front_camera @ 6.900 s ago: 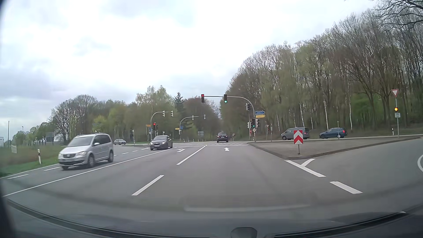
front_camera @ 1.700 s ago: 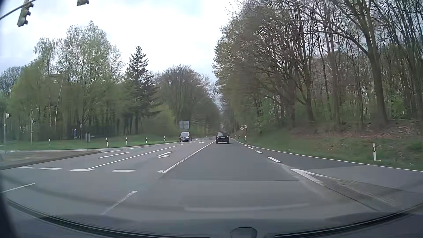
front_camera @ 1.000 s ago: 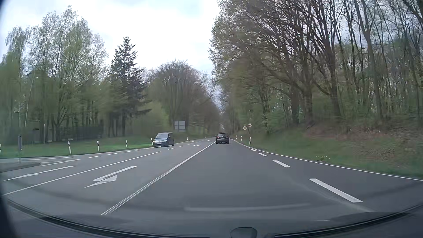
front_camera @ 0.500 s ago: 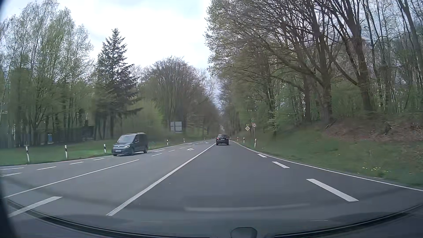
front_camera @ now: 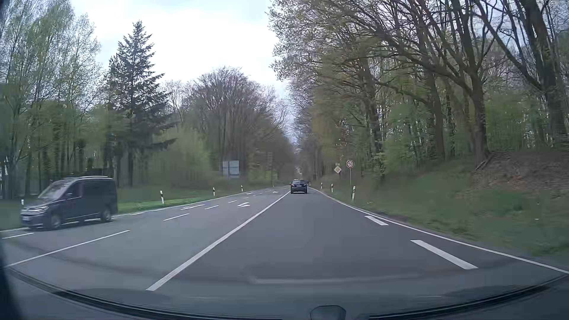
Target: Follow the waypoints while adhering to traffic rules and regulations
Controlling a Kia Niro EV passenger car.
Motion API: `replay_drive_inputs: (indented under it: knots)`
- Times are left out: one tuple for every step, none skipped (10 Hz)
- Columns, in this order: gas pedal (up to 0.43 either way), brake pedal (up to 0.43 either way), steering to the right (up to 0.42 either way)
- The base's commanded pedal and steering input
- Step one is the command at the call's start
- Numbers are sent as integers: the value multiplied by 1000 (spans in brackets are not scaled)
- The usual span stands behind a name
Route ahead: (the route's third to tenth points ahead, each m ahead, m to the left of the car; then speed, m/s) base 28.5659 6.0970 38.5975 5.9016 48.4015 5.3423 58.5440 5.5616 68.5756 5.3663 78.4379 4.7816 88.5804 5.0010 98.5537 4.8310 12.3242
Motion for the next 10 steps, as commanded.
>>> replay_drive_inputs:
  knots:
    - [177,0,-2]
    - [177,6,-2]
    - [177,0,-1]
    - [177,0,-1]
    - [169,6,-1]
    - [169,0,-2]
    - [169,6,-1]
    - [169,0,-1]
    - [169,0,-2]
    - [169,0,-1]
